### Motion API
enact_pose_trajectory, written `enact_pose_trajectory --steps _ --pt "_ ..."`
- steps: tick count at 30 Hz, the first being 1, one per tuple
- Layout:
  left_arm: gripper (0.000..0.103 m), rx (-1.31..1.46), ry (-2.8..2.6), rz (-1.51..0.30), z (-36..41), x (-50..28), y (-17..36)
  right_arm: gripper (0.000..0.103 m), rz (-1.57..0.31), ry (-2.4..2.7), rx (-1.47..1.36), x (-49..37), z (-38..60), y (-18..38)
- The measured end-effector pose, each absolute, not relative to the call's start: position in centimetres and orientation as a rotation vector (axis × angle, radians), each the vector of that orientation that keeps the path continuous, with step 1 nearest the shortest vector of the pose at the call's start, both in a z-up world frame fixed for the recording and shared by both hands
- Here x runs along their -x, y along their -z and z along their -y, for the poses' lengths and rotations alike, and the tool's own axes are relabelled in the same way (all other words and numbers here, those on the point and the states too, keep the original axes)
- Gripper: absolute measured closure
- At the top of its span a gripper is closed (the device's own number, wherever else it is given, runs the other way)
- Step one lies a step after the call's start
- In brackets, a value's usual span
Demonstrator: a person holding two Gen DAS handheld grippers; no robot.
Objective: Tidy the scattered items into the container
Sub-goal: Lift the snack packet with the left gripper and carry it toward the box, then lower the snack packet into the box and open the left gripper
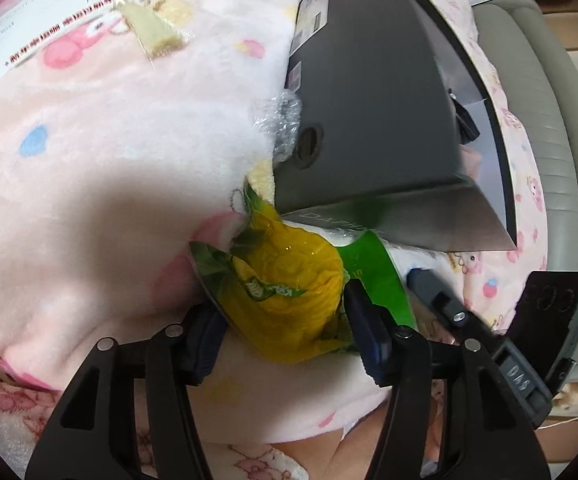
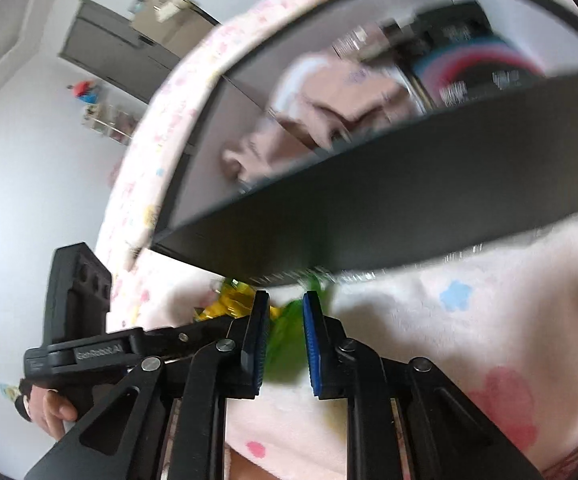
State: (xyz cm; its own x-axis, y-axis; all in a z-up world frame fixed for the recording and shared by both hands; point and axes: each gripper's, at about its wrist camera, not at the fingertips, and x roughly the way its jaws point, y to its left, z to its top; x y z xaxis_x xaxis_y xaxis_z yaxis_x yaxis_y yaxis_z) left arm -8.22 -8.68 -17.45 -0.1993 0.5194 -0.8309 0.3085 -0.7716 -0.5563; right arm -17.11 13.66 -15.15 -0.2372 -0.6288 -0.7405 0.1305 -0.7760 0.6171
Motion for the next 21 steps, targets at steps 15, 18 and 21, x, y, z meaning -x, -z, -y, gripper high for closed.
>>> enact_pose_trajectory --steps 15,18,21 --pt "0.048 1.673 -2.185 0.853 6.7 5.5 12.1 0.094 0.420 2.037 -1.296 14.6 -12.0 10.2" --pt "0.048 1.608 -2.221 0.841 6.3 5.6 9.7 0.094 0.396 2.046 -1.249 14.4 -12.2 8.1" --pt "0.048 1.543 -2.266 0.814 4.7 5.9 7.0 0.094 0.321 2.068 -1.186 14.8 -12.5 5.0"
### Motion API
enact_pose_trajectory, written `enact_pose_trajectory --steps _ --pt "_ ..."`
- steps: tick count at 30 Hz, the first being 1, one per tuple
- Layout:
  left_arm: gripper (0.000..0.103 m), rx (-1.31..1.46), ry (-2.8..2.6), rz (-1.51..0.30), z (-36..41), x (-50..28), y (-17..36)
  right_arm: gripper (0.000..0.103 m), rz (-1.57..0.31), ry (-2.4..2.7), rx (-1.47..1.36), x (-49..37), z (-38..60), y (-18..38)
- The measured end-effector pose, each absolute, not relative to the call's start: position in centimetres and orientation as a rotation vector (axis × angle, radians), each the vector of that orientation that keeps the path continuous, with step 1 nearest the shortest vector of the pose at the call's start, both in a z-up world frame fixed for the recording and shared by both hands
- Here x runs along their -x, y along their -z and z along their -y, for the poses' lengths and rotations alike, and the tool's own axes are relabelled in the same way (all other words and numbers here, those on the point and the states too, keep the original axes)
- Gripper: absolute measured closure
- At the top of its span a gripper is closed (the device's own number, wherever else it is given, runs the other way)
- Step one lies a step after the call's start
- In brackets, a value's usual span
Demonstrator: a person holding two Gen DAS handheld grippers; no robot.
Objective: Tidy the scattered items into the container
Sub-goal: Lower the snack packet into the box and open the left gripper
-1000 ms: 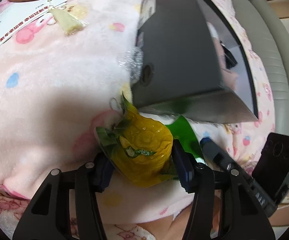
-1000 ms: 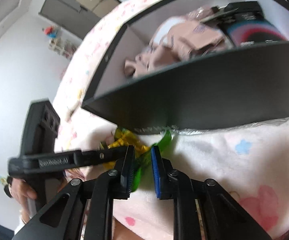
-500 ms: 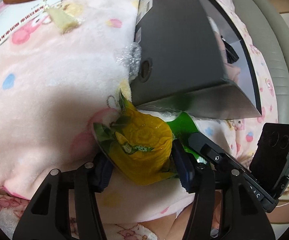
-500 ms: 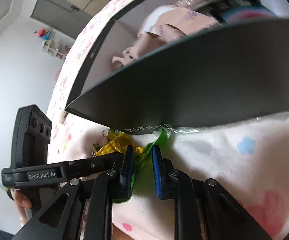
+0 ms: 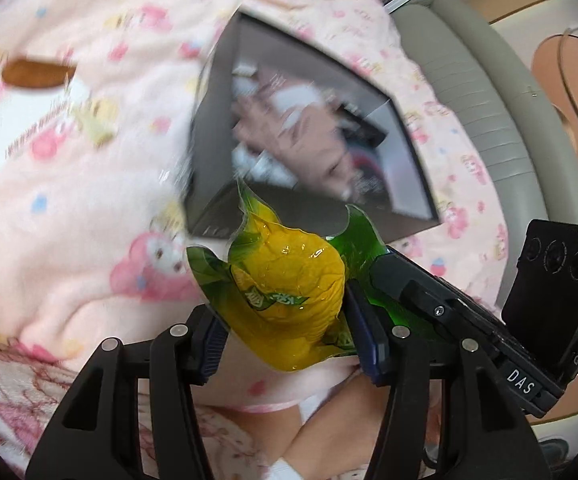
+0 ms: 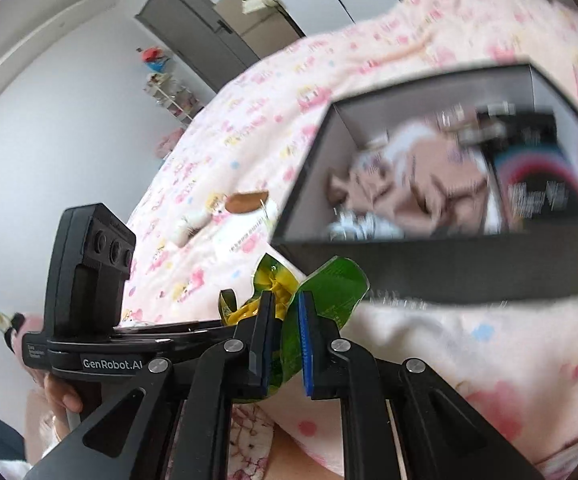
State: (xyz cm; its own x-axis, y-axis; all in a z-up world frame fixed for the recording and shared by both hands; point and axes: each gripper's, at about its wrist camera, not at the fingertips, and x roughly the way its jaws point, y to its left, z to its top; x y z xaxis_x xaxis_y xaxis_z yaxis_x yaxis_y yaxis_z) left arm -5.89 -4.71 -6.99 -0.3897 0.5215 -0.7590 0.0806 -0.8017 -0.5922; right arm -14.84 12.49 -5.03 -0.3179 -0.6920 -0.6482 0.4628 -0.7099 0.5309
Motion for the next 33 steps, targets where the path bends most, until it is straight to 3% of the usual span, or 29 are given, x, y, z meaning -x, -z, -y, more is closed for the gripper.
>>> enact_pose_trajectory --steps 8,15,24,29,31,33 --pt "0.048 1.477 -2.244 0.797 2.0 11.8 3.8 0.094 0.173 2.060 -1.128 20.6 -14.1 1.6" --pt "0.048 1.521 -2.215 0.710 -2.8 17.2 4.9 0.094 0.464 2.111 -1.146 24.1 -20.4 4.0" --pt "0.048 1.655 -2.169 0.651 -6.2 20.3 9.1 0.092 0.341 2.285 -1.362 26.4 -20.9 6.9" --pt "0.047 1.614 -2.238 0.569 -6.0 19.7 8.3 0.092 0.391 2.328 -1.267 26.1 -21.7 5.7" --pt "0.054 1.606 -2.246 0.557 -5.9 19.7 8.1 0.092 0.406 2.352 -1.231 25.9 -22.2 5.0" --pt "0.054 1.613 -2.250 0.547 -5.8 19.6 7.8 0.092 0.417 2.368 -1.242 26.1 -22.6 5.0"
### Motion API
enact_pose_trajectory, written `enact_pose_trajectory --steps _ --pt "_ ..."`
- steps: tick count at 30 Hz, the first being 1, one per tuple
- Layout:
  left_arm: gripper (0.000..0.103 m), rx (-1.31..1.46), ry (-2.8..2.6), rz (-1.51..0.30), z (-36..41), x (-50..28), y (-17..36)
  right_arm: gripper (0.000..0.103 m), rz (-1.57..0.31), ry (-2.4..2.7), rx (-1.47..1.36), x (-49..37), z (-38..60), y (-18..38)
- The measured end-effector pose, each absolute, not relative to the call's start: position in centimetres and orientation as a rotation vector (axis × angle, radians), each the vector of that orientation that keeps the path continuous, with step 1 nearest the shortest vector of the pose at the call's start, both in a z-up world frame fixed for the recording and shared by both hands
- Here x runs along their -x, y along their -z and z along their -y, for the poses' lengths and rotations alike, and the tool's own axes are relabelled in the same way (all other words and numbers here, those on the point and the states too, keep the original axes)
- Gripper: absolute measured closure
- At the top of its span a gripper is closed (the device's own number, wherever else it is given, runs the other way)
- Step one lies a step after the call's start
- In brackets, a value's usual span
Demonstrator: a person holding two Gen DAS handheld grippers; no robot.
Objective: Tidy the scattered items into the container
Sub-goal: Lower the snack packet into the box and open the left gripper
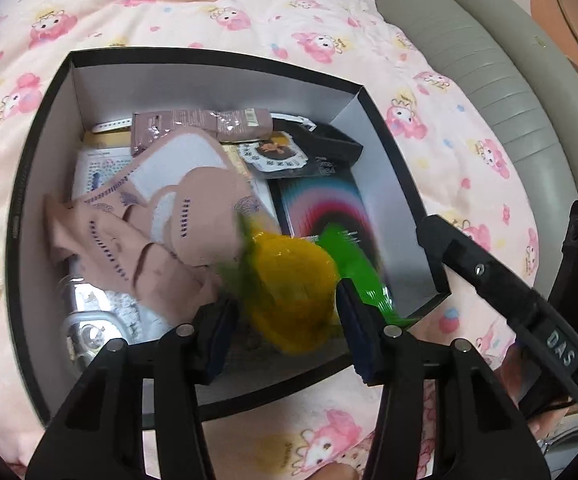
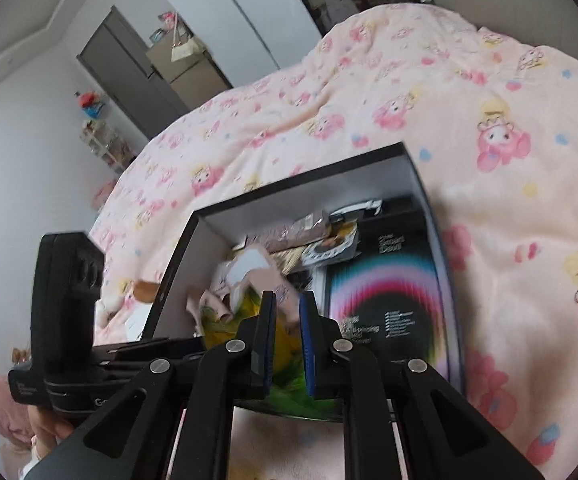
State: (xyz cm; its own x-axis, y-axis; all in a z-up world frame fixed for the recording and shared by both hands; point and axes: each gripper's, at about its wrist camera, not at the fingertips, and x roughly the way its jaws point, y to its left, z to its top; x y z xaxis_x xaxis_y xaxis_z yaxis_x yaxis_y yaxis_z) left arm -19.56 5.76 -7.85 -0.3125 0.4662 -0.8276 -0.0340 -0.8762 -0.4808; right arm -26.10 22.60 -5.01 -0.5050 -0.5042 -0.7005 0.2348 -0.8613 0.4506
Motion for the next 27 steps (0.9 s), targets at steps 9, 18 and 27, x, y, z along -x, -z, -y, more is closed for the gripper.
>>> enact_pose_trajectory --steps 9,18,27 --pt "0.062 1.641 -2.371 0.493 -5.8 19.7 7.7 0.092 0.382 2.314 -1.411 26.4 -22.0 7.0" --pt "0.067 1.664 -2.305 0.525 -7.4 19.8 9.5 0.092 0.335 2.338 -1.435 25.8 -21.3 7.3" --pt "0.063 1.502 -2.527 0.382 -7.5 15.7 5.1 0.089 0.150 2.452 -1.324 23.6 -19.3 4.5"
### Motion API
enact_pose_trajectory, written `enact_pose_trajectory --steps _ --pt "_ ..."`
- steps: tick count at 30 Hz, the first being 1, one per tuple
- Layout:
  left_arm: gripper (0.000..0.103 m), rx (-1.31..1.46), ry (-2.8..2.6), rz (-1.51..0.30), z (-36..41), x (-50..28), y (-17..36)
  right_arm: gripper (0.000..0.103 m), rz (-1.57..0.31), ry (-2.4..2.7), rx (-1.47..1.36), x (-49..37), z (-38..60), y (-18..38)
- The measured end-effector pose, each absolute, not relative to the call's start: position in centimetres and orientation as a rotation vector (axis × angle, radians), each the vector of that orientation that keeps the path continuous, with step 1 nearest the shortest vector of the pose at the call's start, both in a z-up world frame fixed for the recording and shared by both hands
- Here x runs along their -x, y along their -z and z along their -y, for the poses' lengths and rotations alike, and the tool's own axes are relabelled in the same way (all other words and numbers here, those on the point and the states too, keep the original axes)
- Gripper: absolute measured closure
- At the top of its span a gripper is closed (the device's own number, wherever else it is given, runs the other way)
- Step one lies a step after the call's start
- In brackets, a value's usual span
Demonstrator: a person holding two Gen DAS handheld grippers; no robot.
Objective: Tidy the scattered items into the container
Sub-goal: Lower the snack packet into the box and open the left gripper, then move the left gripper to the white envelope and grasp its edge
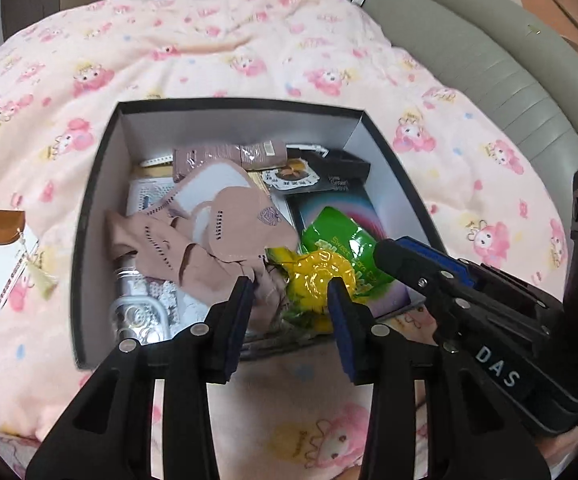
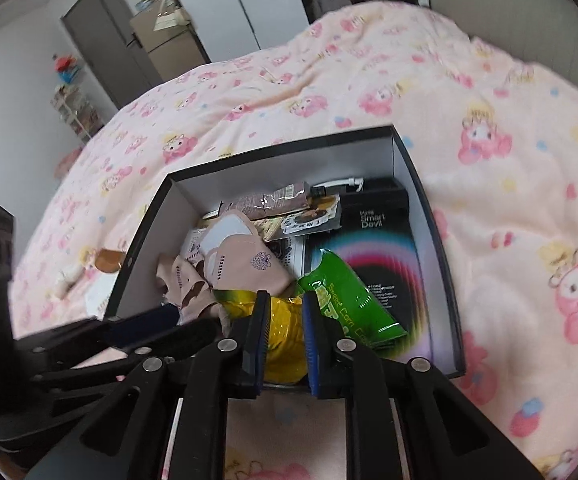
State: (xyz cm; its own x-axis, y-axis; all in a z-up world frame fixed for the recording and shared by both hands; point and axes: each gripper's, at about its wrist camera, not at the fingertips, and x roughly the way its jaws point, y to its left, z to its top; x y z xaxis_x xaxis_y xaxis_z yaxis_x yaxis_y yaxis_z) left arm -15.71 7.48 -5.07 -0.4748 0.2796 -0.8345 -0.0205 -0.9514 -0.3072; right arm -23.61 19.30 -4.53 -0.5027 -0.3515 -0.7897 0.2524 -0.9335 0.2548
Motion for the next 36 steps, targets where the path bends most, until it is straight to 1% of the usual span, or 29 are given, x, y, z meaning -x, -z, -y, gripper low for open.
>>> enact_pose_trajectory --steps 3,5,6,9,11,14,16,24,29,36 --pt "0.062 1.480 -2.545 0.391 -6.7 14.1 4.3 0.089 0.132 2.488 -1.241 21.8 -18.7 2.9" --pt "0.059 1.462 -2.533 0.379 -6.5 12.8 3.8 0.085 0.122 2.441 -1.166 20.2 -17.5 1.7" --pt "0.059 1.458 -2.536 0.372 -6.5 12.2 3.5 0.085 0.106 2.411 -1.134 19.3 -16.7 1.1" --pt "0.059 1.459 -2.569 0.294 -6.4 10.5 2.5 0.083 0.059 2.400 -1.083 17.5 -15.2 -0.1" --pt "0.059 1.445 -2.598 0.278 -5.8 9.6 1.8 0.082 0.061 2.407 -1.071 16.6 -14.6 -0.8" --pt "0.059 1.422 -2.650 0.255 -5.2 8.3 1.0 0.071 0.065 2.419 -1.059 15.8 -14.0 -1.3" --pt "0.059 1.414 -2.684 0.248 -4.5 7.7 0.7 0.069 0.061 2.423 -1.056 15.0 -13.6 -1.4" --pt "0.058 1.406 -2.753 0.285 -0.9 5.7 -0.1 0.069 0.084 2.388 -1.056 14.0 -11.7 -1.5" --pt "0.058 1.429 -2.783 0.366 3.0 4.2 -0.2 0.069 -0.023 2.293 -0.935 13.0 -7.5 -2.5" --pt "0.058 1.453 -2.845 0.408 7.3 3.1 -0.2 0.069 -0.031 2.220 -0.971 13.1 -2.8 -2.3"
